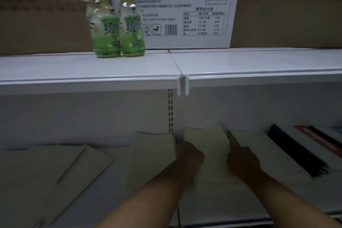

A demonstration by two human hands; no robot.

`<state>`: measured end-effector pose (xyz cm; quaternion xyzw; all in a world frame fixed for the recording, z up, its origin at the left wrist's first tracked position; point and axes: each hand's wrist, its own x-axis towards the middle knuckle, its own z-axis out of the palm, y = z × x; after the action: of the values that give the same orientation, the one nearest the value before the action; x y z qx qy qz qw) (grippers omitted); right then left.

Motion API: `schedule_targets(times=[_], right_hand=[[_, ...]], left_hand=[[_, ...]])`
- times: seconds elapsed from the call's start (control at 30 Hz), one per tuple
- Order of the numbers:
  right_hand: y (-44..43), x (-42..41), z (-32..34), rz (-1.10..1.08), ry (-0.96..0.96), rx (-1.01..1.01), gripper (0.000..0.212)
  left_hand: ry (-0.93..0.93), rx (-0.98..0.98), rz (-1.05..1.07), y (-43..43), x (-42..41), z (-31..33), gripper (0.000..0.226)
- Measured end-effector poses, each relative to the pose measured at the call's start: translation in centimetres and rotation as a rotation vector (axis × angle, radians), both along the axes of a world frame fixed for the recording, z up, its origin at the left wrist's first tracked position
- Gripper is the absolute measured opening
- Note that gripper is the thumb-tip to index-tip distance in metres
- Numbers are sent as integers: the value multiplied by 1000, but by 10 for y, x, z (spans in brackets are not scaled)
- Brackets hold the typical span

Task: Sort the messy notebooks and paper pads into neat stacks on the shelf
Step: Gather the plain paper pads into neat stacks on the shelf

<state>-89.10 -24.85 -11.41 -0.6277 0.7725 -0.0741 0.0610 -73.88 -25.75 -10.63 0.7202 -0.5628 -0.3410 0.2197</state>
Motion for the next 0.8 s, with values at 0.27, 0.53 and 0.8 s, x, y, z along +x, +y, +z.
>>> schedule_targets(times=[0.27, 0.53, 0.8], right_hand=[[12, 95, 29, 217, 182, -127, 47], [61, 311, 36, 784, 62, -128, 52], [84, 402, 0, 722, -54, 87, 53]], left_hand=[[-320, -341, -307, 54, 159, 54, 60], [-611, -109, -30, 144, 411, 57, 58], [-429, -97, 68, 198, 494, 22, 49]])
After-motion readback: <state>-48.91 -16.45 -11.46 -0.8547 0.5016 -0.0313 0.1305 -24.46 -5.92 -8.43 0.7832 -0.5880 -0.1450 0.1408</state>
